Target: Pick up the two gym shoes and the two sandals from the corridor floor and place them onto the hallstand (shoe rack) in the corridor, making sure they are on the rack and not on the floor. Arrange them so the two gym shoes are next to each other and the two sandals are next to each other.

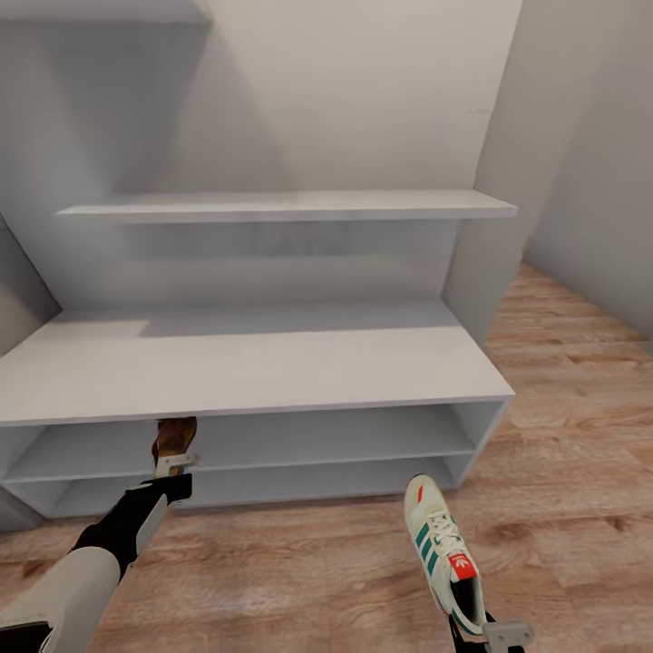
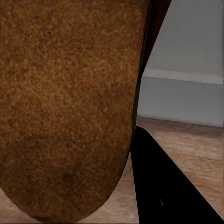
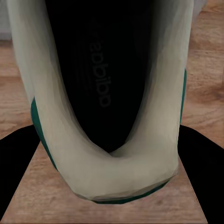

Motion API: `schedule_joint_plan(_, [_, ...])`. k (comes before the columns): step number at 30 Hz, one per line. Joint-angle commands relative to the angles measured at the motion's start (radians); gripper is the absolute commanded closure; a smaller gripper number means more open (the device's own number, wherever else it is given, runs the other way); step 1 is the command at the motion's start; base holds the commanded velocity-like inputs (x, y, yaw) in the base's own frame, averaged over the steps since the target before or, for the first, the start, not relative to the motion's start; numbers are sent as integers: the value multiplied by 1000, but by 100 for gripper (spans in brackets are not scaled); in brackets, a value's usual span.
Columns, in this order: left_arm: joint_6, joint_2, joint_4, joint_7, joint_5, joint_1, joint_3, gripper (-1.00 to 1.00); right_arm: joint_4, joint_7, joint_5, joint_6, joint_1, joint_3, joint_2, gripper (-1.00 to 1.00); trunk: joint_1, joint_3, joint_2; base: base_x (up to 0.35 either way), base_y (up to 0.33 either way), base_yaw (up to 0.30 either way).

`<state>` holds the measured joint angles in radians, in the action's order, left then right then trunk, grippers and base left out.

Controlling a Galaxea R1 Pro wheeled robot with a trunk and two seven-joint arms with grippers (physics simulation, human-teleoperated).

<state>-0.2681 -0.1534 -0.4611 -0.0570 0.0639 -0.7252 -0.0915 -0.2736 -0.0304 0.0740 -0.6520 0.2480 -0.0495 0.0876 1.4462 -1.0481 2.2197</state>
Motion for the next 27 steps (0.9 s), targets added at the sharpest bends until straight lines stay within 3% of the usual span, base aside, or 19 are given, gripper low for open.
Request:
schedule_joint_plan(1, [-6, 1, -2, -1, 3, 0, -1, 100, 1, -3, 7, -3, 1, -6, 0, 100, 0, -1, 0, 333, 0, 0])
schedule_joint_plan(6, [-6, 1, -2, -1, 2, 0, -1, 100, 1, -3, 8, -3, 1, -6, -1, 100, 0, -1, 0, 283, 0, 0])
schedule_joint_plan(27, [-6, -3, -2, -1, 3, 1, -1, 100, 1, -3, 7, -3, 1, -6, -1, 100, 0, -1, 0, 93, 0, 0])
